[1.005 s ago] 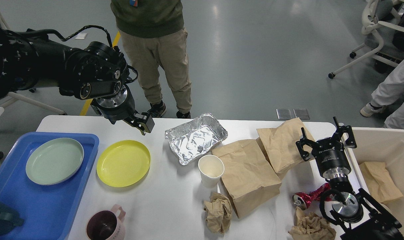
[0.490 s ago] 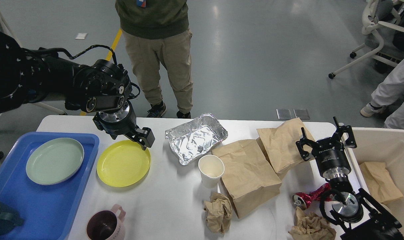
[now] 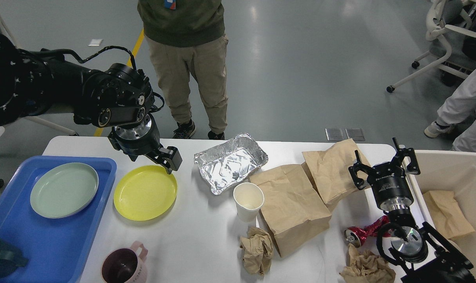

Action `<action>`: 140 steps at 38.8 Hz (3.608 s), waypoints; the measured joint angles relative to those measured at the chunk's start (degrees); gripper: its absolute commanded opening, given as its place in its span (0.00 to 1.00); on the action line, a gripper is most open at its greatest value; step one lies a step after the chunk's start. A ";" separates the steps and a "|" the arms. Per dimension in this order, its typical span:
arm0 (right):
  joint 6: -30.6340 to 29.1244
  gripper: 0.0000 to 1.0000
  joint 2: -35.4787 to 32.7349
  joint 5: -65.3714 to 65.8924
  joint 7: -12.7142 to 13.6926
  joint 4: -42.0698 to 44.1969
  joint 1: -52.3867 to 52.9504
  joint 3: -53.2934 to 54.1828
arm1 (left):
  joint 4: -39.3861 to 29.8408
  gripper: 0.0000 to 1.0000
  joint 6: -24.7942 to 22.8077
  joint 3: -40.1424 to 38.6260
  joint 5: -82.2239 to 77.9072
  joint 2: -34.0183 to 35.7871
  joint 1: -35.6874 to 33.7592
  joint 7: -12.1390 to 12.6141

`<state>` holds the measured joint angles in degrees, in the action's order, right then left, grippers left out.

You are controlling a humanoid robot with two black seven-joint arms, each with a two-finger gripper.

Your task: Tidy desktop

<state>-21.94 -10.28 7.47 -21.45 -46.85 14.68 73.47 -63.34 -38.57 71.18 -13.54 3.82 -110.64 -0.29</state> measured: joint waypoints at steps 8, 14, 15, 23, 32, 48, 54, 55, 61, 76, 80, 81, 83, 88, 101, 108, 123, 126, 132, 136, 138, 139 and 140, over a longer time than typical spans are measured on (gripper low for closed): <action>0.00 1.00 0.00 0.00 0.00 0.00 0.00 0.00 | -1.24 0.96 -0.75 0.02 0.09 -0.10 -0.61 0.00; 0.00 1.00 0.00 0.00 0.00 0.00 0.00 0.00 | -3.10 0.96 -3.71 0.06 0.02 -0.10 -0.38 0.18; 0.00 1.00 0.00 0.00 0.00 0.00 0.00 0.00 | -3.20 0.96 -4.81 0.06 0.01 -0.10 -0.38 0.40; 0.00 1.00 0.00 0.00 0.00 0.00 0.00 -0.01 | -3.34 0.96 -10.12 -0.03 -0.08 -0.37 -0.44 0.78; 0.00 1.00 0.00 0.00 0.00 0.00 0.00 -0.01 | -3.21 0.96 -12.94 -1.07 0.11 -0.34 -0.96 0.34; -0.01 1.00 0.00 0.00 0.00 0.00 0.00 -0.01 | -3.03 0.96 -9.33 -3.79 10.52 -0.47 -0.34 0.27; -0.01 1.00 0.00 0.00 0.00 0.00 0.00 -0.01 | -5.53 0.95 -10.74 -4.01 10.41 -0.34 -0.25 0.88; -0.02 1.00 0.00 0.00 0.00 0.00 0.00 -0.01 | -6.01 0.95 -11.20 -4.01 10.24 -0.24 -0.34 1.03; -0.02 1.00 0.00 0.00 0.00 0.00 0.00 -0.01 | -8.38 0.94 -13.91 -3.86 8.45 0.36 -0.88 2.75; -0.02 1.00 -0.01 0.00 0.00 0.00 0.00 0.01 | -21.40 0.92 -3.46 1.83 4.73 1.72 -0.39 4.81; -0.02 1.00 -0.01 0.00 0.00 0.00 0.00 0.01 | -24.78 0.92 0.64 4.13 4.53 1.72 0.08 4.92; -0.02 1.00 -0.01 0.00 0.00 0.00 0.00 0.01 | -25.27 0.92 1.42 4.70 4.52 1.72 0.25 4.94; -0.02 1.00 -0.01 0.00 0.00 0.00 0.00 0.01 | -25.75 0.92 2.88 5.62 4.52 1.72 0.63 4.94; -0.01 1.00 -0.01 0.00 0.00 0.00 0.00 0.01 | -26.76 0.92 8.29 8.24 4.54 1.73 2.57 4.94; 0.01 1.00 0.00 0.00 0.00 0.00 0.00 0.00 | -28.57 0.92 21.26 11.98 4.66 1.46 10.13 4.87; 0.01 1.00 0.00 0.00 0.00 0.08 0.00 0.00 | -28.51 0.92 25.15 13.26 4.74 1.83 12.00 4.87; 0.01 1.00 0.00 0.00 0.00 0.09 0.00 0.00 | -28.60 0.92 36.50 13.96 5.34 1.72 17.63 4.86; 0.01 1.00 0.00 0.00 0.00 0.09 0.00 0.00 | -28.52 0.92 39.04 13.99 5.43 1.72 18.63 4.87; 0.01 1.00 0.00 0.00 0.00 0.09 0.00 0.00 | -28.46 0.92 40.44 13.98 5.53 1.72 19.60 4.87; 0.01 1.00 0.00 0.00 0.00 0.09 0.00 0.00 | -28.38 0.91 41.10 13.93 5.53 1.72 19.94 4.87; 0.01 1.00 0.00 0.00 0.00 0.09 0.00 0.00 | -28.35 0.89 41.89 13.91 5.54 1.72 20.07 4.87; 0.01 1.00 0.00 0.00 0.00 0.09 0.00 0.00 | -28.33 0.88 42.55 13.92 5.54 1.72 20.19 4.87; 0.01 1.00 0.00 0.00 0.00 0.09 0.00 0.00 | -28.32 0.87 43.19 13.92 5.54 1.72 20.37 4.87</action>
<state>-21.94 -10.28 7.47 -21.45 -46.76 14.68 73.47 -91.66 4.62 85.10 -8.00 5.53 -90.28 4.57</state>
